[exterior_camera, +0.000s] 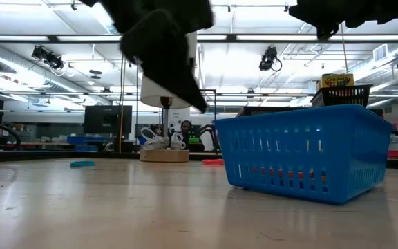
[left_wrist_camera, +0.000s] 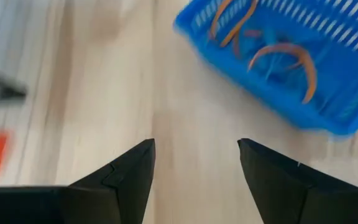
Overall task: Pick & Place Office Desk Supplies
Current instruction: Put the blue rubber band into the blue bin
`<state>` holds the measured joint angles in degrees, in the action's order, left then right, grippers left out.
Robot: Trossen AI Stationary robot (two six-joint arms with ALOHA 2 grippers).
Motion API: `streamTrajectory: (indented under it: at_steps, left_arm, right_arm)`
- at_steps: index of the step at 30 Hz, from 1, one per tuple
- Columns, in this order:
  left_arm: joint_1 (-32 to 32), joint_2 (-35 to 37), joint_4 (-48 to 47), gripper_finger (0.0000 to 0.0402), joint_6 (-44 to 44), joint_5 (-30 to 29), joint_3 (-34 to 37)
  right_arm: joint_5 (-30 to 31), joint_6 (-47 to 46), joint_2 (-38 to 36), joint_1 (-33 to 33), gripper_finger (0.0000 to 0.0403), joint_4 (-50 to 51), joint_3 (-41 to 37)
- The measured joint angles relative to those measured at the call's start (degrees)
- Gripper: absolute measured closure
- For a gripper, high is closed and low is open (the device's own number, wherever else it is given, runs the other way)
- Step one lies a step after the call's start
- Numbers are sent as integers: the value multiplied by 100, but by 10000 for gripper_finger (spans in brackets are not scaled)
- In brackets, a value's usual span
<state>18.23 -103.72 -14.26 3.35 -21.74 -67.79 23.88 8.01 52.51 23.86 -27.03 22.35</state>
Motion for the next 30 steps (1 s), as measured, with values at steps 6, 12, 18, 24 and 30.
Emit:
streamTrajectory:
  at_steps: [6, 12, 18, 24, 30]
  left_arm:
    - [-57, 531, -84, 161, 1317, -319, 946]
    - [-64, 1399, 634, 161, 2408, -696, 2276]
    - [-152, 2556, -70, 161, 3726, -935, 3092]
    - [-477, 2932, -707, 172, 4752, -885, 3446]
    - [-839, 2766, -817, 195, 4861, -430, 3513]
  right_arm:
    - [0, -38, 0, 2, 254, 44, 0]
    - [-2, -127, 0, 0, 254, 74, 2]
    - [-2, -131, 0, 0, 254, 35, 4]
    - [-2, -69, 0, 1, 254, -57, 4]
    - [-2, -134, 0, 0, 254, -101, 4]
